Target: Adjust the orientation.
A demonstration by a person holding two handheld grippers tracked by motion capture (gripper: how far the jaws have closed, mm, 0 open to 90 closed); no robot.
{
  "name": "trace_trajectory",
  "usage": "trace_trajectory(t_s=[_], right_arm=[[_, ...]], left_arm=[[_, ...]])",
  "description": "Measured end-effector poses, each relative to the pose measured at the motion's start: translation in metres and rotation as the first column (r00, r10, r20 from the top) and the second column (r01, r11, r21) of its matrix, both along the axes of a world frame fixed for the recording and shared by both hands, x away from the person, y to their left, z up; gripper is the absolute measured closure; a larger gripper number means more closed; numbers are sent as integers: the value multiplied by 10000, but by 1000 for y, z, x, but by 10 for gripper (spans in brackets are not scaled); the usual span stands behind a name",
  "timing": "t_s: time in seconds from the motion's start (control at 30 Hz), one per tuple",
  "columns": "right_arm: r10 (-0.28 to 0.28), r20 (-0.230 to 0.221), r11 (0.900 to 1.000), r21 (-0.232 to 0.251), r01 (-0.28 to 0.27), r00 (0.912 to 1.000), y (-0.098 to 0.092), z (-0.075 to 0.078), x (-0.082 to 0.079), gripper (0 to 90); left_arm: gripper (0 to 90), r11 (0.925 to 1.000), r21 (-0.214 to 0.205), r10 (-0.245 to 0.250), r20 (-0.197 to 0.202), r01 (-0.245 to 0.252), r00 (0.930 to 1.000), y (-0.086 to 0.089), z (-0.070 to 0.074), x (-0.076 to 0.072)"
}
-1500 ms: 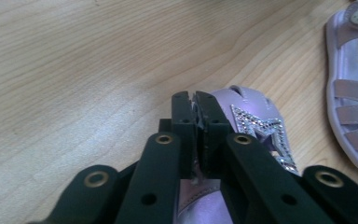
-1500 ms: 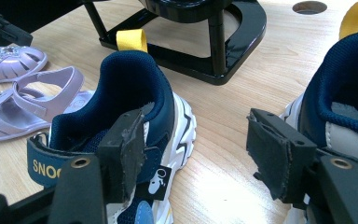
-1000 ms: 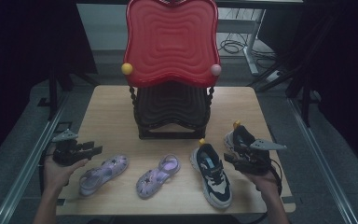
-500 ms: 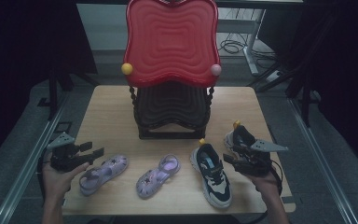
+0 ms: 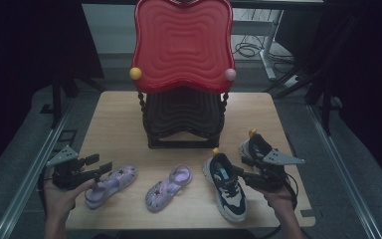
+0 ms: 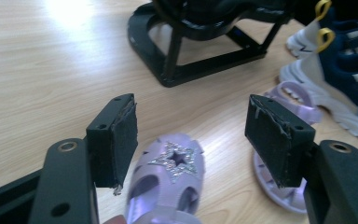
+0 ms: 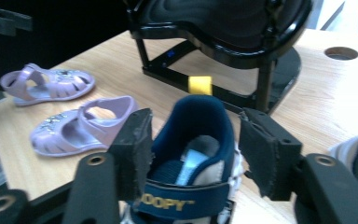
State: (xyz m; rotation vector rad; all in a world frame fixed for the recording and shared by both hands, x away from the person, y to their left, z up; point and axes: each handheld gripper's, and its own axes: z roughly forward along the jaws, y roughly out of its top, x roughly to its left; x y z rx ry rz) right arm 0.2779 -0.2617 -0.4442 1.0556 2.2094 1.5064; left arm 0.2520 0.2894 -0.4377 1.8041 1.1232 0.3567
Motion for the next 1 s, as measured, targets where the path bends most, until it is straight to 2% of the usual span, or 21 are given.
trace_trajectory(t_s=[0.17,0.2,0.23,0.27,0.3,0.33,0.37,0.43,0.47,0.53,0.57,0.6,0.63,0.67,0.7,0.77,0.87,0.9,1.0], right_arm=[[185,-95,9998,-70,-185,9998,4,4,-4,549],[337,-158,9994,-105,-339,9993,8,5,-5,604],[337,-158,9994,-105,-339,9993,8,5,-5,604],[504,-215,9986,-143,-507,9985,13,4,-6,670],[504,-215,9986,-143,-507,9985,13,4,-6,670],[823,-298,9960,-337,-833,9962,23,4,-7,735],[823,-298,9960,-337,-833,9962,23,4,-7,735],[1233,-369,9912,-434,-1249,9917,34,6,-9,790],[1757,-434,9825,-552,-1779,9835,48,7,-13,831],[2341,-527,9683,-774,-2376,9708,65,8,-17,856],[2341,-527,9683,-774,-2376,9708,65,8,-17,856],[2831,-583,9524,-1006,-2878,9573,82,8,-22,870],[2831,-583,9524,-1006,-2878,9573,82,8,-22,870],[3248,-621,9376,-1094,-3299,9437,97,7,-26,879],[3248,-621,9376,-1094,-3299,9437,97,7,-26,879],[3537,-675,9271,-1073,-3592,9329,109,6,-29,883],[3804,-881,9164,-979,-3880,9206,129,-2,-29,889],[3804,-881,9164,-979,-3880,9206,129,-2,-29,889],[3958,-1056,9119,-719,-4040,9122,146,-9,-30,894]], left_arm=[[345,9998,14,-203,37,203,9998,-4,2,1],[344,9997,119,-212,-53,212,9998,-6,1,3],[344,9997,119,-212,-53,212,9998,-6,1,3],[344,9996,209,-182,-135,185,9997,-6,-2,5],[344,9996,209,-182,-135,185,9997,-6,-2,5],[345,9996,212,-181,-207,186,9996,-5,-4,7],[345,9996,212,-181,-207,186,9996,-5,-4,7],[345,9997,211,-126,-254,132,9996,-5,-5,7],[346,9998,214,-33,-262,38,9997,-4,-5,7],[347,9998,197,20,-264,-15,9997,-3,-5,6],[347,9998,197,20,-264,-15,9997,-3,-5,6],[347,9998,176,61,-241,-57,9997,-3,-5,4],[347,9998,176,61,-241,-57,9997,-3,-5,4],[347,9998,148,113,-208,-110,9997,-2,-4,3],[348,9998,148,113,-208,-110,9997,-2,-4,3],[347,9997,152,178,-204,-175,9996,0,-3,2],[349,9996,154,227,-227,-223,9995,1,-4,3],[349,9997,138,223,-253,-220,9994,0,-5,3],[349,9997,179,197,-318,-191,9993,0,-6,4]])
